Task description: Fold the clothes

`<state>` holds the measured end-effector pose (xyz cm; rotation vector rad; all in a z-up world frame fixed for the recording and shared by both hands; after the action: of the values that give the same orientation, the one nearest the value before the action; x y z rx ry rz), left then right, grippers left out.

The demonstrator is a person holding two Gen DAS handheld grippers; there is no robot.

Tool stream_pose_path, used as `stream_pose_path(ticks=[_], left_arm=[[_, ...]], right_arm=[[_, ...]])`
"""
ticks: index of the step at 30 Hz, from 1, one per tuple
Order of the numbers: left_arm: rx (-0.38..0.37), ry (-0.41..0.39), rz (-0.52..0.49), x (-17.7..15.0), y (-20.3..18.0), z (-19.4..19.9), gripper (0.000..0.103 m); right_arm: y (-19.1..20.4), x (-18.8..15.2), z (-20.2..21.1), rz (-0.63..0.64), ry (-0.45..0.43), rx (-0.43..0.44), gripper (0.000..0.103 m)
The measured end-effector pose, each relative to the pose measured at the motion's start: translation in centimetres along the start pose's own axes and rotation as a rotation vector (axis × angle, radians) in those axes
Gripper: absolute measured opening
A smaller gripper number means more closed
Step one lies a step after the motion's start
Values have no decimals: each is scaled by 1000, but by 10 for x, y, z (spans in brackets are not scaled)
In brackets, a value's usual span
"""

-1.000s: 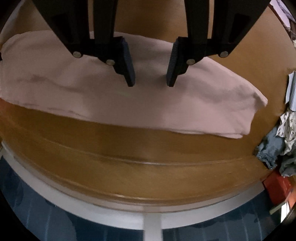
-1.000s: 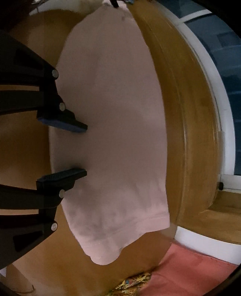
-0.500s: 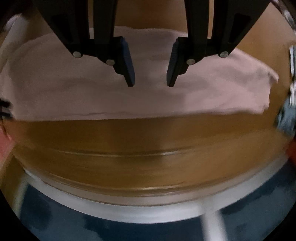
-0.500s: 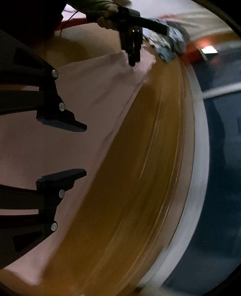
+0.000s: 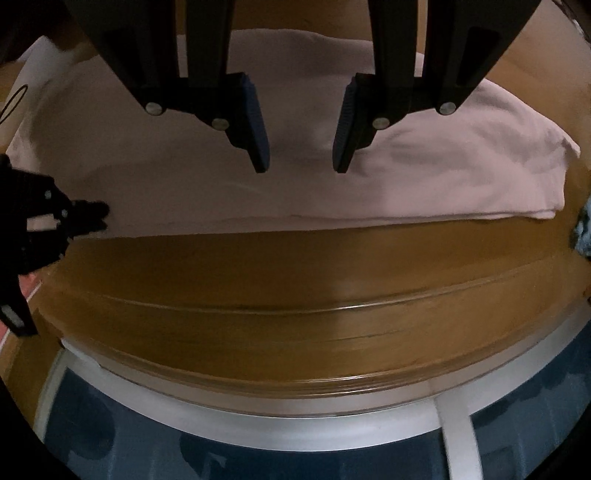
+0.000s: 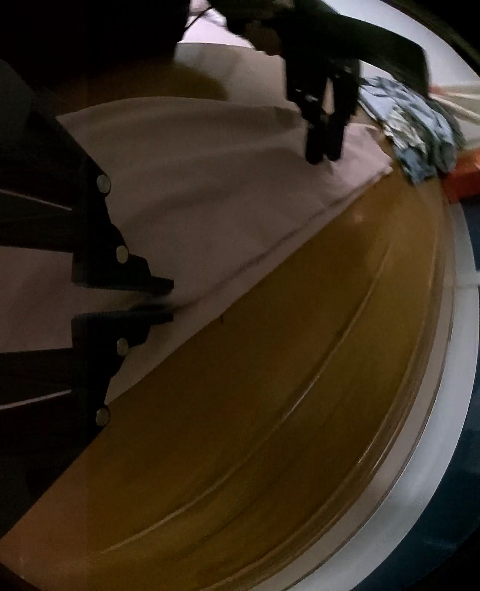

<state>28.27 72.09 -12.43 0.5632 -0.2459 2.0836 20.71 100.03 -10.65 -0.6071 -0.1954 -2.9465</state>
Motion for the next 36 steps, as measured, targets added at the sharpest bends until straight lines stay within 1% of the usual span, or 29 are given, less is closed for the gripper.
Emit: stream_pose_path(ticks=[2, 4, 6, 8, 11, 12, 13, 17, 19, 20, 21, 23, 24, 28, 31, 32, 34, 36], left_arm=[[17, 3, 13, -3, 4, 1, 33], [37, -6, 23, -6, 5, 9, 33], [48, -10, 40, -9, 8, 14, 33], [55, -5, 56, -11, 12, 15, 33], [82, 23, 60, -13, 15, 7, 33], [86, 28, 59, -14, 15, 6, 33], [90, 33, 57, -16, 16, 4, 33], [96, 40, 56, -20, 17, -3, 33], [98, 41, 56, -21, 17, -5, 33], [96, 39, 57, -20, 19, -4, 33], [91, 35, 57, -19, 18, -4, 33], [69, 26, 48, -15, 14, -7, 33], [54, 19, 40, -14, 9, -4, 33], [-18, -16, -13, -5, -20, 2, 33], [-43, -45, -54, 0, -42, 5, 33], [-69, -48, -59, -2, -49, 6, 33], [-134, -45, -64, -8, -59, 9, 33], [-178, -41, -81, -17, -68, 10, 33]], right_arm=[[1, 1, 0, 21, -9, -10, 2], [-3, 8, 17, 5, -86, 0, 2], [-18, 17, 35, -80, -177, 35, 2], [-37, 18, 26, -151, -168, 36, 2], [-44, 8, -2, -150, -88, -9, 2], [-44, 6, -8, -146, -78, -20, 2], [-43, 6, -6, -143, -94, -24, 2], [-39, 10, -3, -150, -56, -46, 4], [-30, 17, 7, -130, -68, -58, 5], [-23, 24, 12, -116, -89, -44, 9], [-17, 30, 16, -102, -107, -30, 13], [-6, 37, 18, -80, -128, -2, 30], [0, 40, 18, -69, -136, 10, 32], [24, 51, -3, -13, -129, 37, 32], [39, 66, -24, 14, -124, 55, 32], [42, 71, -29, 17, -125, 64, 32], [48, 81, -36, 16, -127, 113, 32], [55, 83, -38, 29, -122, 185, 18]])
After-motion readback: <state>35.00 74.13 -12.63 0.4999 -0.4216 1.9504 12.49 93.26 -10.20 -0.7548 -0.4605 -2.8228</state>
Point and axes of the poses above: each gripper's, at about its wrist camera, not at the fingertips, and z roughly against the way its jaws point, y to its left, x to its top, the point moved 8 cm from there along -z, roughly the way its jaws point, and after that the axes turned 9 degrees about -z, right-handed, at the moved point
